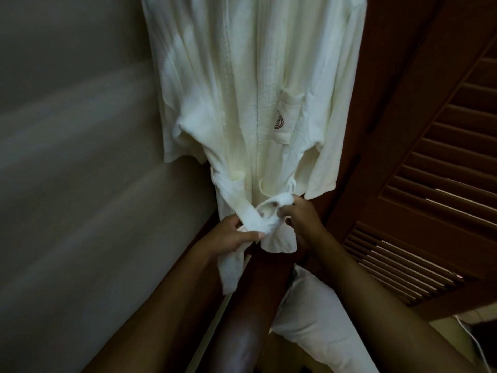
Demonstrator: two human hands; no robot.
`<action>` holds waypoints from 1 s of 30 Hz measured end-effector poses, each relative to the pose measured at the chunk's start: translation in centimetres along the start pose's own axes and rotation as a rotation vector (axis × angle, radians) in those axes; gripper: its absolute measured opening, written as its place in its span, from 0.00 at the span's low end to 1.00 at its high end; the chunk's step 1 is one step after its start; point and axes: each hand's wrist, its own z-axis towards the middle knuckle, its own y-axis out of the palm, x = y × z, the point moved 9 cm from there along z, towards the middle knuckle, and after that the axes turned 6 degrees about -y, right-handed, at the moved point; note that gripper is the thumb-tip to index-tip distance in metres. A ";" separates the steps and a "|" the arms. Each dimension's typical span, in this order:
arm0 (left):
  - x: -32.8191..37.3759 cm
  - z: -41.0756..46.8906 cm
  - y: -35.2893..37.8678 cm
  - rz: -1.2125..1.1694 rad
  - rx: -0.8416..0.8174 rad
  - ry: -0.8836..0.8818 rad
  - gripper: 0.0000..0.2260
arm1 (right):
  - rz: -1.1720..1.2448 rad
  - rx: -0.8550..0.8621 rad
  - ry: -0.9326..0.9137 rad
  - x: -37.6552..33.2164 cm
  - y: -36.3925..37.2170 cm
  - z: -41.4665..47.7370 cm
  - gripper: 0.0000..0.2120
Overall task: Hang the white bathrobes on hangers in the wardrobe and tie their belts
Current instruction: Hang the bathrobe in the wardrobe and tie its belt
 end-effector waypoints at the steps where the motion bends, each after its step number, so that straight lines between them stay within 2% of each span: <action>1: -0.6 0.2 -0.5 0.066 0.024 0.000 0.19 | 0.151 0.016 0.047 0.6 -0.6 0.0 0.12; 4: -0.8 0.6 -1.6 0.166 0.105 0.039 0.02 | 0.224 0.068 0.020 0.6 -2.0 0.0 0.18; 5: -0.6 0.6 -1.6 0.174 0.107 0.047 0.06 | 0.233 0.128 0.020 0.5 -2.6 -0.2 0.21; 7: -0.2 1.0 -1.6 0.180 0.104 0.063 0.14 | 0.295 0.288 0.049 0.9 -4.2 -0.5 0.16; 9: 0.1 1.2 -2.0 0.174 0.114 0.059 0.14 | 0.456 0.379 0.093 1.9 -5.4 -0.6 0.08; 11: 0.6 1.4 -2.7 0.160 0.135 0.056 0.14 | 0.585 0.419 0.123 2.7 -6.5 -0.8 0.05; 15: 0.8 2.2 -3.8 0.151 0.178 0.035 0.10 | 0.671 0.503 0.171 4.8 -8.5 -0.5 0.06; 17: 0.4 2.6 -4.5 0.082 0.236 0.006 0.10 | 0.717 0.588 0.221 6.7 -9.7 -0.2 0.08; 19: -0.5 2.9 -5.5 -0.029 0.304 -0.010 0.09 | 0.652 0.644 0.301 8.7 -11.1 0.2 0.12; 22: -2.6 3.5 -7.4 -0.107 0.394 -0.077 0.10 | 0.465 0.499 0.432 11.1 -11.3 1.2 0.15; 24: -3.3 4.3 -7.9 -0.114 0.395 -0.118 0.10 | 0.270 0.298 0.523 12.2 -9.7 1.2 0.15; 27: -3.1 5.7 -7.4 -0.136 0.363 -0.130 0.08 | -0.062 0.011 0.616 13.5 -6.7 1.3 0.23; 29: -2.8 6.6 -7.0 -0.142 0.356 -0.141 0.07 | -0.294 -0.209 0.557 12.9 -4.3 2.6 0.24; 30: -2.8 7.2 -6.8 -0.150 0.351 -0.146 0.08 | -0.412 -0.306 0.432 11.5 -2.8 3.7 0.22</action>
